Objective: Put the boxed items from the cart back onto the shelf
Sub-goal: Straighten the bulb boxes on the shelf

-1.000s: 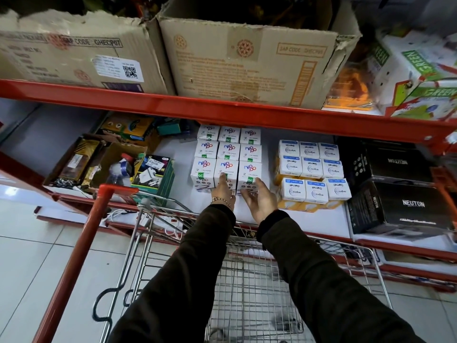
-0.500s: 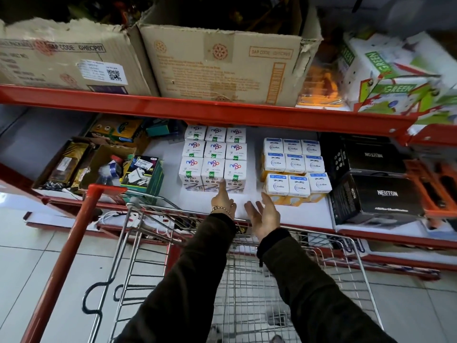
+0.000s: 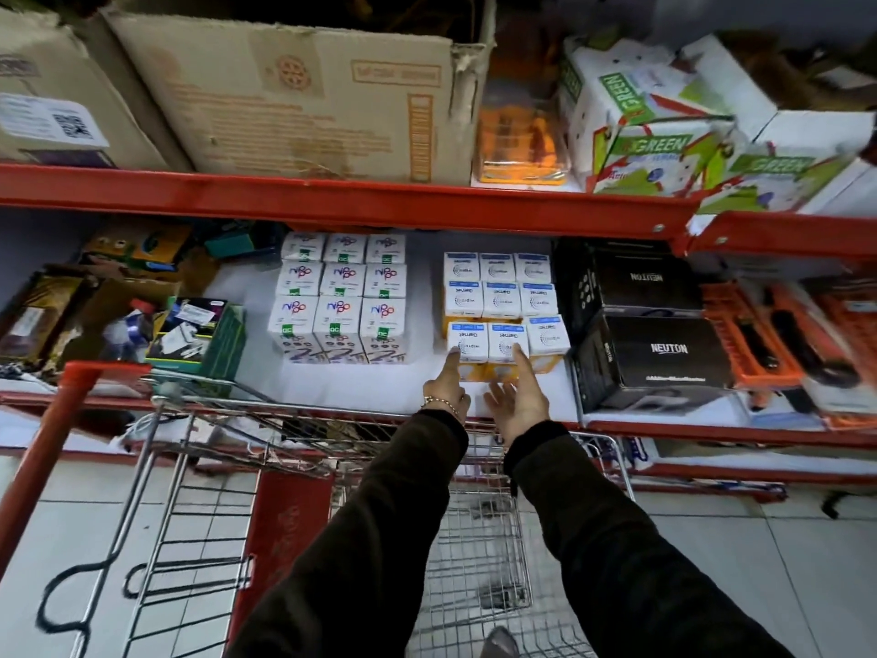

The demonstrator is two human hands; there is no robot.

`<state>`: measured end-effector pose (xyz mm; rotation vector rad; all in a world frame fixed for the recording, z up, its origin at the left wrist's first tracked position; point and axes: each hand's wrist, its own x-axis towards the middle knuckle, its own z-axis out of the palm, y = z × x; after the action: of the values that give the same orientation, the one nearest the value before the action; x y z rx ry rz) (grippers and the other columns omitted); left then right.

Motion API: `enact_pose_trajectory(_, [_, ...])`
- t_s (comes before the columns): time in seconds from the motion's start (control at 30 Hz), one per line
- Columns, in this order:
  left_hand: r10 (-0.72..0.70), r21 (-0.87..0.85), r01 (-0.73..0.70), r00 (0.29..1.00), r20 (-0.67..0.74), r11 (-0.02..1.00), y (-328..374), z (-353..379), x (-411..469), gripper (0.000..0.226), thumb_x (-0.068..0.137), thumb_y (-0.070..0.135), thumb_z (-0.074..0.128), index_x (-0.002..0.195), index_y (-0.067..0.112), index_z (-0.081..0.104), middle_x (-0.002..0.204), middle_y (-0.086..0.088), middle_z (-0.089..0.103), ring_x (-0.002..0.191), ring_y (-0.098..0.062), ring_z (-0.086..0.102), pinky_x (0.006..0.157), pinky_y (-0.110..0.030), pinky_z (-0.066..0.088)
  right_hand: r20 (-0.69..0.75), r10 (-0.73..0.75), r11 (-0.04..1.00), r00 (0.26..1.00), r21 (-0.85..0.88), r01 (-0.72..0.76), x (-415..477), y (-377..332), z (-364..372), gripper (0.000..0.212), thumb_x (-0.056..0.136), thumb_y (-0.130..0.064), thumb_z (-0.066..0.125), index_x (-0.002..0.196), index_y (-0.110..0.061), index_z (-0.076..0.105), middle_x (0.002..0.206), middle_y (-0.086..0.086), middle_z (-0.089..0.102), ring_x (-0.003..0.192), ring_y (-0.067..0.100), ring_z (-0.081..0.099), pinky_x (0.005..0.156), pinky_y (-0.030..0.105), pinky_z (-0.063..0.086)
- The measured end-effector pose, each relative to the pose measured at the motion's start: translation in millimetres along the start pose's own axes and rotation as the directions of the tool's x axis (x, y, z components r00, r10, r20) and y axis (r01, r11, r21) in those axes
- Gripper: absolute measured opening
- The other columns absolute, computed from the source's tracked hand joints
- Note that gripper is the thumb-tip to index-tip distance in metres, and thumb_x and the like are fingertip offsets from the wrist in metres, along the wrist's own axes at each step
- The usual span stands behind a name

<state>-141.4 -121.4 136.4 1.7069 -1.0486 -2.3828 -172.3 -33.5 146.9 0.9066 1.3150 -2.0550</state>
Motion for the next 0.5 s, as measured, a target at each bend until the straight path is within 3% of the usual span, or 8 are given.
enact_pose_trajectory(0.07, [0.004,0.000,-0.004,1.000,-0.003,1.000,0,4,4,0.050,0.083,0.050,0.071,0.104,0.009,0.054,0.077,-0.005,0.054,0.076,-0.022,0.056,0.070,-0.029,0.050,0.013,-0.001,1.000,1.000,-0.016,0.001,3,-2,0,0.037,0.081,-0.033,0.079,0.109,-0.012,0.066,0.105,0.009,0.067,0.100,0.024,0.064,0.099,0.038,0.049])
enact_pose_trajectory(0.2, [0.033,-0.005,-0.033,0.998,0.049,0.999,0,11,11,0.045,0.089,0.050,0.063,0.106,0.011,0.049,0.085,-0.001,0.056,0.094,-0.025,0.056,0.086,-0.028,0.049,0.035,0.005,1.000,0.999,0.021,-0.005,7,-3,3,0.018,0.084,-0.021,0.078,0.094,-0.011,0.067,0.099,0.010,0.068,0.081,0.019,0.064,0.077,0.032,0.050])
enact_pose_trajectory(0.23, [0.042,-0.016,-0.041,0.999,0.028,0.999,1,11,14,0.042,0.089,0.046,0.065,0.107,0.010,0.052,0.086,-0.002,0.057,0.094,-0.025,0.058,0.088,-0.029,0.051,0.040,0.005,1.000,0.999,0.031,-0.006,7,-3,4,0.017,0.084,-0.020,0.078,0.092,-0.011,0.066,0.100,0.011,0.067,0.082,0.020,0.064,0.077,0.032,0.051])
enact_pose_trajectory(0.3, [0.051,-0.042,-0.051,0.999,-0.013,0.998,4,12,21,0.035,0.089,0.036,0.069,0.104,0.006,0.057,0.082,-0.005,0.058,0.090,-0.025,0.060,0.093,-0.033,0.052,0.050,0.005,0.999,0.999,0.044,-0.007,9,-4,5,0.021,0.083,-0.019,0.079,0.096,-0.008,0.067,0.107,0.013,0.068,0.093,0.024,0.065,0.092,0.035,0.053])
enact_pose_trajectory(0.4, [0.045,-0.057,-0.046,0.999,-0.016,0.997,8,14,23,0.030,0.089,0.033,0.070,0.078,0.009,0.056,0.073,-0.006,0.057,0.082,-0.023,0.059,0.091,-0.032,0.052,0.056,0.009,1.000,0.998,-0.001,-0.009,12,-5,7,0.029,0.082,-0.022,0.080,0.105,-0.010,0.067,0.111,0.012,0.069,0.101,0.024,0.065,0.101,0.036,0.051])
enact_pose_trajectory(0.5, [0.049,-0.090,-0.052,0.998,-0.032,0.995,10,16,21,0.034,0.091,0.036,0.067,0.076,0.008,0.054,0.067,-0.007,0.050,0.063,-0.017,0.051,0.073,-0.028,0.053,0.063,0.014,0.999,0.998,-0.051,-0.011,13,-7,9,0.028,0.082,-0.025,0.079,0.102,-0.012,0.066,0.106,0.008,0.066,0.099,0.023,0.064,0.096,0.034,0.049])
